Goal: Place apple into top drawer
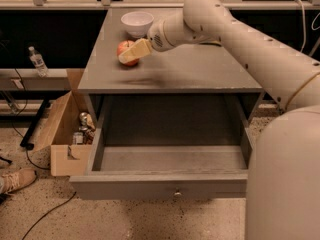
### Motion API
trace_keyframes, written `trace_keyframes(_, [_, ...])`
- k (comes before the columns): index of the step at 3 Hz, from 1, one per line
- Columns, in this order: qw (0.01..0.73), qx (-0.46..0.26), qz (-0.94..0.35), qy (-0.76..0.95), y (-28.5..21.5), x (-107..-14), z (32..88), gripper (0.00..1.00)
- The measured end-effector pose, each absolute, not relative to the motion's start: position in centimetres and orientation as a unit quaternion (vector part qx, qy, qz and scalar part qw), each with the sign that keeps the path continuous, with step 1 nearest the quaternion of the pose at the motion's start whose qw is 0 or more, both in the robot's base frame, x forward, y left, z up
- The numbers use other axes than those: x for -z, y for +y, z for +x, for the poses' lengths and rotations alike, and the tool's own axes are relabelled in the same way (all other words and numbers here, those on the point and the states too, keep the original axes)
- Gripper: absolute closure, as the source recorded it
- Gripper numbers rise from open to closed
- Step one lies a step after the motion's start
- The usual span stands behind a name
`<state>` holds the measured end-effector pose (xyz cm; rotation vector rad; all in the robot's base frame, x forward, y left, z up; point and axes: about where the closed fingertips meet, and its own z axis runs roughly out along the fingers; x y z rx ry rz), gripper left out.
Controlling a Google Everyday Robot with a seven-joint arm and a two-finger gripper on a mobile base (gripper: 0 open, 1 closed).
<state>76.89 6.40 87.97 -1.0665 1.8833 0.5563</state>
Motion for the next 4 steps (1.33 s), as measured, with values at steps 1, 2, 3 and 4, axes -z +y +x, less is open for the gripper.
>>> trace_keyframes(1, [0.429,-0.239,-0.445,0.749,9.1,-87.3,77.0,0.03])
trace_keyframes(2, [0.424,-0.246,-0.457,0.743,10.4,-86.8,77.1,0.26])
trace_keyframes(3, [0.419,-0.252,-0.464,0.739,11.4,-86.2,77.0,0.57])
trace_keyframes(4, [0.419,-0.252,-0.464,0.739,11.4,-86.2,77.0,0.8])
